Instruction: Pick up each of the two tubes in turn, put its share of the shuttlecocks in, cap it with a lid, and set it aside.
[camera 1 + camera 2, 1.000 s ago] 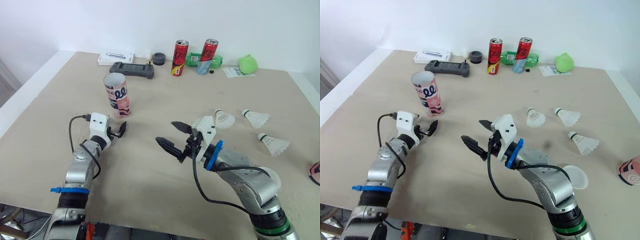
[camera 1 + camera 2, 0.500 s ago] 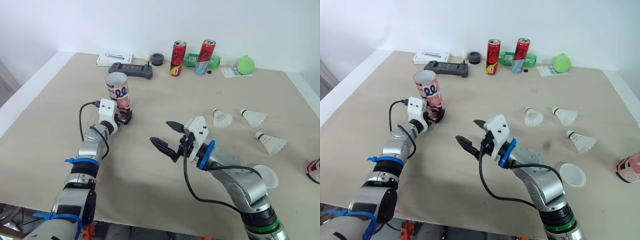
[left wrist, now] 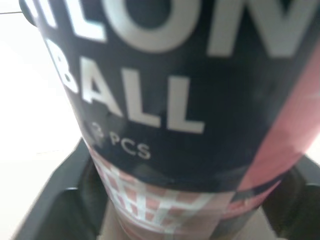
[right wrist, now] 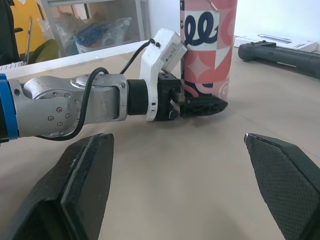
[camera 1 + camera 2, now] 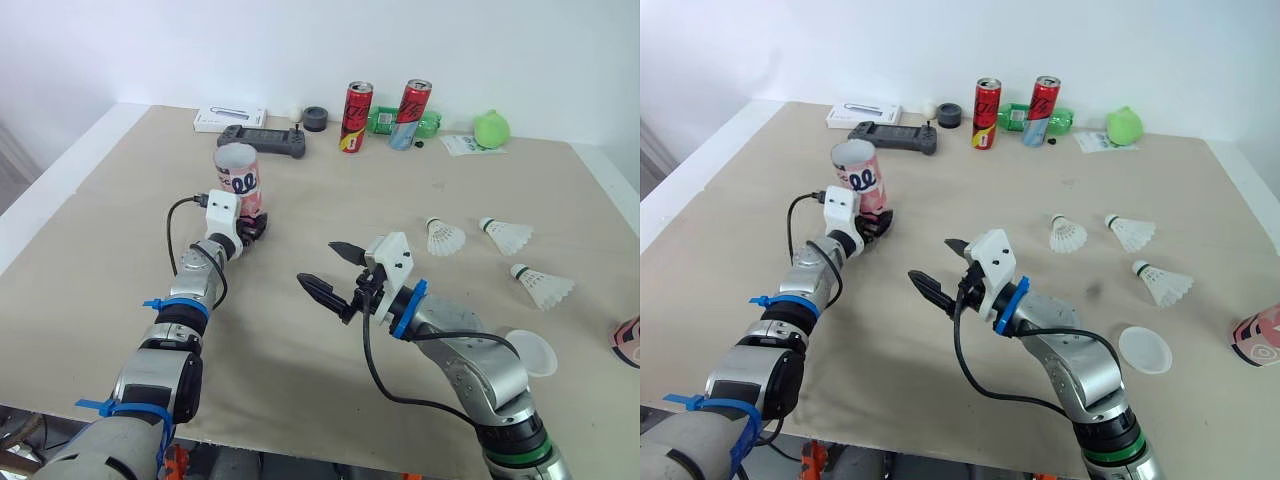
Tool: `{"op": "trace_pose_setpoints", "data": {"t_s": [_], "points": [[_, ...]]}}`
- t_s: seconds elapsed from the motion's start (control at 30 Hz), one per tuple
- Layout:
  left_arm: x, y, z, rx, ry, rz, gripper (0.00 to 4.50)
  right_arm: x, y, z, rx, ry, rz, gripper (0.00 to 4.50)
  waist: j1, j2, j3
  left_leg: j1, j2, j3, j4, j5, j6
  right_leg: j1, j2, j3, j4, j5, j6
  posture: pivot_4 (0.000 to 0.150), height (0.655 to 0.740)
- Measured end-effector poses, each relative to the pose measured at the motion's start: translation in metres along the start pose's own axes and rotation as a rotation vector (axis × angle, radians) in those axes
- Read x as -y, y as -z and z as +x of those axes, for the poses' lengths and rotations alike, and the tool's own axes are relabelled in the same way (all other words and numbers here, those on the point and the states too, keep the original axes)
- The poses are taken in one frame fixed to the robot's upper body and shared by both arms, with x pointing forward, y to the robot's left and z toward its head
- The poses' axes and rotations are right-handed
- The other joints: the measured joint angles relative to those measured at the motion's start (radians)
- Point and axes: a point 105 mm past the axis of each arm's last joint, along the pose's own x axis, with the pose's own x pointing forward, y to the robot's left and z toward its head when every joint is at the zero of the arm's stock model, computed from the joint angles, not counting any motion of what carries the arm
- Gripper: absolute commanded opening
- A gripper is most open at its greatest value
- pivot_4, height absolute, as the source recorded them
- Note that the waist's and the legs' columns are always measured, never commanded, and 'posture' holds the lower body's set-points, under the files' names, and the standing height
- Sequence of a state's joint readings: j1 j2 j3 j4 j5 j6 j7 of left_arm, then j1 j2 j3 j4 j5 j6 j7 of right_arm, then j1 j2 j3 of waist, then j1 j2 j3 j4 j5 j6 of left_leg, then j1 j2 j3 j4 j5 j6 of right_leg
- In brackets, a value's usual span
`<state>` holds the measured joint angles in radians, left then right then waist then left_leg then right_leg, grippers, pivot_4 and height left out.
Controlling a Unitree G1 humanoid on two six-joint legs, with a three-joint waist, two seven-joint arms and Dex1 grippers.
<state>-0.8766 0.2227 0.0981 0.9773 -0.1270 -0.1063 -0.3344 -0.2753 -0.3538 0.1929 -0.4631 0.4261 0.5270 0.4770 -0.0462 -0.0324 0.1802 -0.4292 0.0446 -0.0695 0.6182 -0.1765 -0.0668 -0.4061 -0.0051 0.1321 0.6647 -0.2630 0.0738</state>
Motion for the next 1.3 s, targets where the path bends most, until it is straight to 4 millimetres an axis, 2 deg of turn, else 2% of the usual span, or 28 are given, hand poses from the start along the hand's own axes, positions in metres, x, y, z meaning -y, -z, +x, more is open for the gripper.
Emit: {"op": "trace_pose_setpoints", "data": {"t_s": [0.4, 0.5, 0.57, 0.67, 0.77, 0.87, 0.93, 1.03, 1.2, 1.23, 1.27, 1.3], "points": [[-0.001, 0.000, 0.000, -0.002, -0.015, 0.010, 3.06, -0.001, 0.000, 0.000, -0.001, -0.003, 0.001, 4.50, 0.000, 0.000, 0.000, 0.000, 0.000, 0.000, 0.000, 0.000, 0.000, 0.000, 0.000, 0.000, 0.000, 0.000, 0.000, 0.150, 0.7400], [-0.003, 0.001, -0.002, 0.007, -0.022, 0.031, 3.06, 0.007, 0.002, -0.001, -0.009, 0.059, -0.022, 4.50, -0.001, 0.000, 0.000, 0.000, 0.000, 0.000, 0.000, 0.000, 0.000, 0.000, 0.000, 0.000, 0.000, 0.000, 0.000, 0.150, 0.7400], [-0.010, -0.001, -0.008, 0.025, -0.034, 0.135, 3.06, 0.020, 0.007, -0.007, -0.028, 0.165, -0.044, 4.50, -0.003, 0.000, 0.000, 0.000, 0.000, 0.000, -0.001, 0.000, 0.000, -0.001, 0.000, 0.000, 0.000, 0.000, 0.000, 0.150, 0.7400], [-0.035, -0.006, -0.027, 0.043, -0.096, 0.406, 3.06, 0.055, 0.016, -0.032, -0.060, 0.438, -0.062, 4.50, -0.003, 0.000, 0.000, 0.000, 0.001, 0.000, -0.002, 0.000, -0.001, -0.002, 0.001, 0.000, 0.001, 0.002, -0.005, 0.150, 0.7400], [-0.056, -0.017, -0.045, 0.055, -0.142, 0.687, 3.06, 0.081, 0.025, -0.060, -0.085, 0.677, -0.050, 4.50, 0.000, 0.000, 0.000, 0.000, 0.001, 0.000, -0.002, 0.000, -0.001, -0.002, 0.000, 0.000, 0.001, 0.003, -0.006, 0.150, 0.7400], [-0.053, -0.029, -0.053, 0.087, -0.115, 0.980, 3.06, 0.097, 0.031, -0.069, -0.096, 0.809, -0.026, 4.50, 0.001, 0.000, 0.000, 0.000, 0.000, 0.000, -0.002, 0.003, -0.006, -0.001, -0.001, 0.000, 0.001, 0.003, -0.004, 0.150, 0.7400], [-0.044, -0.032, -0.054, 0.112, -0.086, 1.086, 3.06, 0.110, 0.037, -0.068, -0.118, 0.858, -0.017, 4.50, 0.001, 0.001, 0.000, 0.000, 0.000, 0.001, -0.001, 0.005, -0.006, -0.001, -0.001, 0.000, 0.000, 0.005, -0.003, 0.150, 0.7400], [-0.031, -0.036, -0.053, 0.151, -0.050, 1.164, 3.06, 0.128, 0.044, -0.063, -0.141, 0.911, -0.004, 4.50, 0.000, 0.001, 0.001, 0.001, 0.001, 0.001, -0.002, 0.009, -0.005, -0.002, -0.001, 0.000, 0.000, 0.007, -0.001, 0.150, 0.7400], [-0.023, -0.035, -0.053, 0.161, -0.035, 1.183, 3.06, 0.160, 0.063, -0.056, -0.178, 0.985, 0.035, 4.50, -0.003, 0.002, 0.001, 0.001, 0.001, 0.001, -0.003, 0.011, -0.004, -0.002, 0.000, 0.000, 0.000, 0.009, 0.000, 0.150, 0.7400], [-0.022, -0.036, -0.052, 0.164, -0.034, 1.182, 3.05, 0.163, 0.064, -0.055, -0.181, 0.989, 0.035, 3.99, -0.003, 0.002, 0.001, 0.001, 0.001, 0.001, -0.003, 0.011, -0.004, -0.002, 0.000, 0.000, 0.000, 0.009, 0.000, 0.150, 0.7400], [-0.021, -0.036, -0.052, 0.165, -0.034, 1.182, 3.05, 0.167, 0.067, -0.052, -0.184, 0.992, 0.035, 3.78, -0.004, 0.002, 0.001, 0.001, 0.001, 0.002, -0.003, 0.011, -0.004, -0.002, 0.000, 0.000, 0.000, 0.009, 0.000, 0.150, 0.7400], [-0.019, -0.037, -0.052, 0.171, -0.033, 1.183, 3.05, 0.170, 0.067, -0.050, -0.179, 0.994, 0.033, 3.35, -0.005, 0.002, 0.001, 0.001, 0.001, 0.002, -0.003, 0.011, -0.004, -0.002, 0.000, 0.000, 0.000, 0.009, 0.000, 0.150, 0.7400]]}}
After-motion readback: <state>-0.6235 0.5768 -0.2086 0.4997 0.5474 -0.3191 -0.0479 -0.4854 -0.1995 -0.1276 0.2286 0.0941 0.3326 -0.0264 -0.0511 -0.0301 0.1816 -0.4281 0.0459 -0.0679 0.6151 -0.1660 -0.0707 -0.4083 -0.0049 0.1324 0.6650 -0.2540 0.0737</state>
